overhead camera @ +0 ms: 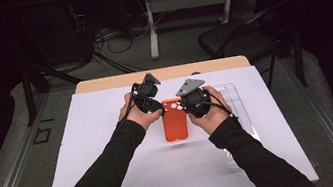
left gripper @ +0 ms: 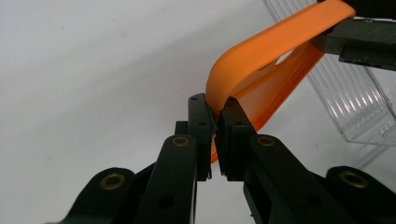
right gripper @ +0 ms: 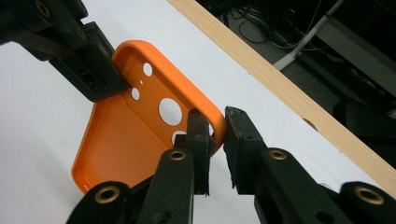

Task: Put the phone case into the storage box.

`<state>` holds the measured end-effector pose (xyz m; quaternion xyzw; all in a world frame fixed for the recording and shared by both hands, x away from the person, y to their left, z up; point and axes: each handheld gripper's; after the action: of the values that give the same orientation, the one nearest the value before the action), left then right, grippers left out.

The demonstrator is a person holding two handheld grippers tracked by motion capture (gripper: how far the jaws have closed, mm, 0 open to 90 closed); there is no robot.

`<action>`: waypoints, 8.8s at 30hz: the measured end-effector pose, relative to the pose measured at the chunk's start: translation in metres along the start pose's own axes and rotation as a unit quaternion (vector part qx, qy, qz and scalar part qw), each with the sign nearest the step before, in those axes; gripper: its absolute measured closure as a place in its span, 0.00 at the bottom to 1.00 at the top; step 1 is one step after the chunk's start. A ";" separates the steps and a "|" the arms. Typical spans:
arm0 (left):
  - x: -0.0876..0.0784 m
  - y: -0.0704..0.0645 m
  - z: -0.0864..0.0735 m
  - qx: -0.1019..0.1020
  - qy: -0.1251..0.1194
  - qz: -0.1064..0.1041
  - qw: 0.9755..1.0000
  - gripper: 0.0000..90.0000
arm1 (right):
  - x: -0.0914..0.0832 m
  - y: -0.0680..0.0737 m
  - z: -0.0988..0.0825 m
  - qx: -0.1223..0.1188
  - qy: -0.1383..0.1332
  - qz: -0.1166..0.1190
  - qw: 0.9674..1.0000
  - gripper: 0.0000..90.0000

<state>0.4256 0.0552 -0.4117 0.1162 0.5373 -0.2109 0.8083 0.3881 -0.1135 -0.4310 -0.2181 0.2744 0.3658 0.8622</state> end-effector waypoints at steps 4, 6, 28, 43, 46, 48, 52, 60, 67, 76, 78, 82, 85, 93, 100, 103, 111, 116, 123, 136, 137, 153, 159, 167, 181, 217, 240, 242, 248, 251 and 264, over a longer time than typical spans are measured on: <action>0.000 -0.001 -0.001 0.003 -0.002 0.000 1.000 0.95 | 0.000 -0.001 -0.001 -0.003 -0.004 0.002 1.000 0.90; 0.000 -0.001 -0.001 0.003 -0.002 0.000 1.000 0.95 | 0.000 -0.001 -0.001 -0.006 -0.004 0.002 1.000 0.91; 0.000 0.000 -0.001 0.006 -0.004 -0.006 1.000 0.93 | -0.001 -0.004 -0.003 -0.013 -0.011 0.009 1.000 0.91; -0.001 0.000 -0.001 0.004 -0.005 -0.009 1.000 0.92 | -0.002 -0.004 -0.002 -0.016 -0.011 0.010 1.000 0.91; 0.000 0.000 -0.001 0.008 -0.007 -0.011 1.000 0.89 | -0.002 -0.004 -0.002 -0.016 -0.013 0.011 1.000 0.91; 0.001 0.000 -0.001 0.010 -0.009 -0.013 1.000 0.86 | -0.002 -0.004 -0.001 -0.015 -0.016 0.010 1.000 0.91; 0.001 0.001 -0.002 0.015 -0.013 -0.021 1.000 0.80 | -0.002 -0.004 -0.001 -0.017 -0.016 0.009 1.000 0.91; 0.003 0.006 -0.008 0.023 -0.027 -0.035 0.999 0.65 | -0.003 -0.006 -0.002 -0.018 -0.015 0.009 1.000 0.91; -0.002 0.010 -0.018 0.050 -0.056 -0.038 0.996 0.56 | -0.004 -0.008 -0.003 -0.018 -0.015 0.010 1.000 0.91; -0.007 0.016 -0.037 0.074 -0.081 -0.034 0.993 0.54 | -0.007 -0.011 -0.004 -0.021 -0.017 0.007 1.000 0.91; -0.007 0.018 -0.041 0.078 -0.086 -0.034 0.993 0.54 | -0.008 -0.011 -0.004 -0.021 -0.017 0.006 1.000 0.91; -0.007 0.025 -0.047 0.076 -0.096 -0.042 0.992 0.53 | -0.010 -0.013 -0.005 -0.020 -0.017 0.004 1.000 0.91; -0.006 0.030 -0.050 0.079 -0.105 -0.036 0.991 0.51 | -0.012 -0.015 -0.005 -0.017 -0.017 0.005 1.000 0.91; -0.001 0.040 -0.061 0.096 -0.130 -0.023 0.987 0.47 | -0.016 -0.018 -0.004 -0.022 -0.021 0.002 1.000 0.91; 0.003 0.049 -0.072 0.089 -0.128 -0.026 0.987 0.45 | -0.021 -0.022 -0.005 -0.022 -0.026 0.001 0.999 0.91; 0.005 0.053 -0.077 0.074 -0.131 -0.029 0.988 0.40 | -0.023 -0.024 -0.005 -0.022 -0.027 0.000 0.999 0.91; 0.009 0.062 -0.095 0.047 -0.140 -0.045 0.988 0.25 | -0.027 -0.027 -0.003 -0.024 -0.024 0.003 0.999 0.91; 0.010 0.068 -0.106 0.037 -0.147 -0.056 0.987 0.23 | -0.031 -0.030 -0.001 -0.021 -0.030 0.007 0.999 0.91; 0.011 0.073 -0.113 0.028 -0.146 -0.049 0.988 0.20 | -0.036 -0.037 0.003 -0.015 -0.029 0.013 0.999 0.91; 0.009 0.076 -0.120 0.046 -0.154 -0.054 0.986 0.20 | -0.054 -0.053 0.010 -0.011 -0.024 0.019 0.999 0.91; 0.009 0.075 -0.120 0.046 -0.157 -0.056 0.985 0.19 | -0.056 -0.054 0.010 -0.013 -0.024 0.017 0.999 0.91; 0.006 0.084 -0.130 0.044 -0.180 -0.052 0.981 0.17 | -0.088 -0.082 0.002 -0.019 -0.035 -0.011 0.999 0.91; 0.007 0.084 -0.131 0.043 -0.179 -0.056 0.981 0.17 | -0.095 -0.088 -0.002 -0.023 -0.035 -0.019 0.999 0.91; 0.007 0.083 -0.131 0.046 -0.177 -0.061 0.981 0.17 | -0.099 -0.095 -0.008 -0.036 -0.034 -0.028 0.998 0.91; 0.009 0.085 -0.131 0.043 -0.176 -0.062 0.982 0.17 | -0.106 -0.113 -0.022 -0.038 -0.035 -0.037 0.998 0.91; 0.016 0.085 -0.132 0.038 -0.168 -0.064 0.983 0.17 | -0.107 -0.139 -0.051 -0.044 -0.041 -0.060 0.996 0.91; 0.019 0.087 -0.132 0.035 -0.166 -0.062 0.984 0.17 | -0.069 -0.148 -0.077 -0.058 -0.047 -0.092 0.993 0.91; 0.019 0.087 -0.132 0.035 -0.166 -0.062 0.984 0.17 | -0.066 -0.149 -0.079 -0.055 -0.049 -0.094 0.993 0.91; 0.018 0.088 -0.132 0.033 -0.168 -0.062 0.983 0.17 | -0.058 -0.150 -0.083 -0.059 -0.048 -0.106 0.992 0.91; 0.018 0.088 -0.132 0.032 -0.167 -0.062 0.984 0.17 | -0.055 -0.150 -0.083 -0.061 -0.054 -0.111 0.990 0.91; 0.022 0.087 -0.133 0.029 -0.162 -0.062 0.984 0.17 | -0.041 -0.146 -0.091 -0.079 -0.059 -0.126 0.987 0.91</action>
<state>0.3648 0.1827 -0.4872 0.0706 0.3988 -0.2919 0.8665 0.4450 -0.2799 -0.4486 -0.2967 0.1634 0.2871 0.8960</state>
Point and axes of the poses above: each handheld gripper's, and its own axes: x roughly forward along the jaws, z roughly out of its top, y roughly to its left, and after that the axes turned 10 degrees about z, right-handed
